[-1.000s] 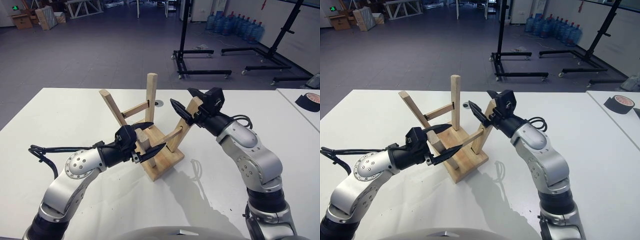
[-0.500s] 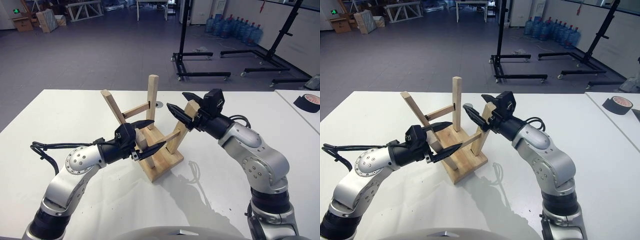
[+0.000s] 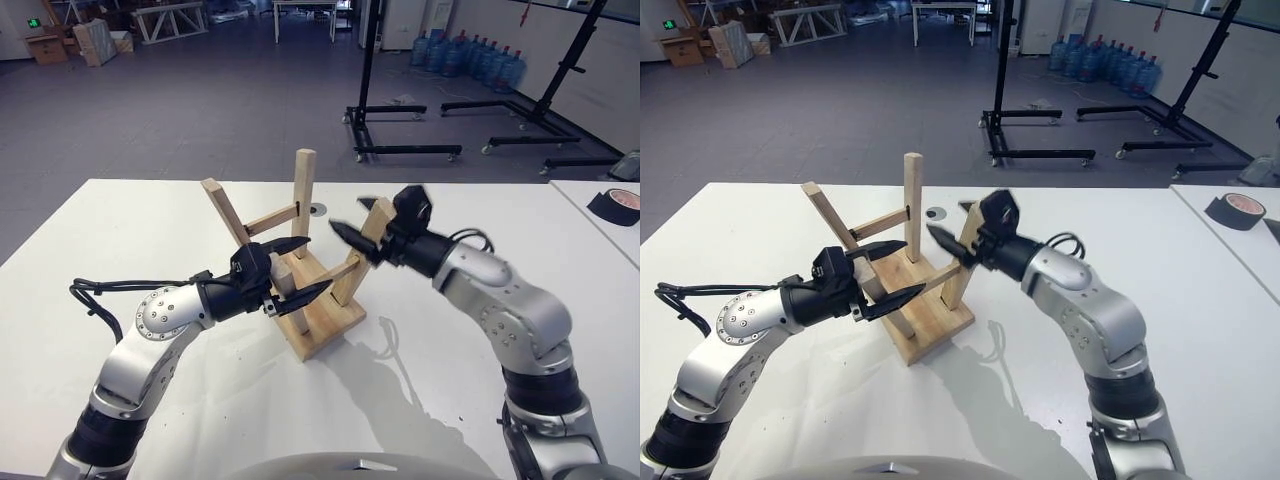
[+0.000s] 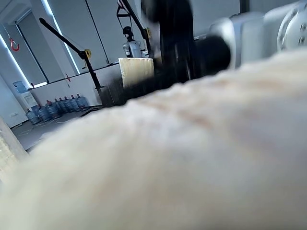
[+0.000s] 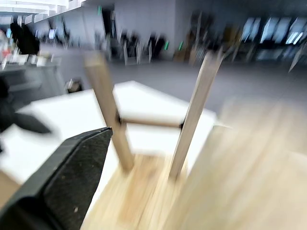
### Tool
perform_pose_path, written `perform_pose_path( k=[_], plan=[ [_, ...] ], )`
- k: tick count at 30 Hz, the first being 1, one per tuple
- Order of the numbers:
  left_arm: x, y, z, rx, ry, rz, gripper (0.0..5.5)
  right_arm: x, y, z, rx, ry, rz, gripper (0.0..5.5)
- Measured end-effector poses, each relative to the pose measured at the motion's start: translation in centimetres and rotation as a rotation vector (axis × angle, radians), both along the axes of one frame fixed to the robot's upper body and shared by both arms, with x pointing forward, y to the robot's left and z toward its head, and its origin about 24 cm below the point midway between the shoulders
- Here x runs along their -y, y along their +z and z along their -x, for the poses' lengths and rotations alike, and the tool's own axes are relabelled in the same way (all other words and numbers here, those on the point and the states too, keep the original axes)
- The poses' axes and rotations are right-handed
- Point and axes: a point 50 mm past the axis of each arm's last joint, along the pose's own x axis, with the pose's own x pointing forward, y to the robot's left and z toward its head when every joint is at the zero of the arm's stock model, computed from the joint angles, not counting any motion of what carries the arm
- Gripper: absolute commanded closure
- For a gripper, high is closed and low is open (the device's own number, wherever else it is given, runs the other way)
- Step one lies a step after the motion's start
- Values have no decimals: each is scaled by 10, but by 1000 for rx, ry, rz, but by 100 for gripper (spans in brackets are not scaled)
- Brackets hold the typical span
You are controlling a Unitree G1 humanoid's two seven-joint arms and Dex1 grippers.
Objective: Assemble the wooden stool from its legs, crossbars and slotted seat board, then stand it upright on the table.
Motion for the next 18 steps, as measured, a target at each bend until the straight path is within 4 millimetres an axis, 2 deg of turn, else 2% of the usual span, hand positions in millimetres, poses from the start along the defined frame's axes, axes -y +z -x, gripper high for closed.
perform_pose_path(
  k=[13, 18],
  plan=[
    [2, 4, -1, 20, 14, 5, 179, 7, -1, -4, 32, -13, -16, 166],
    [0, -1, 0, -34, 27, 7, 179, 20, 4, -7, 65, -26, -23, 166]
  ],
)
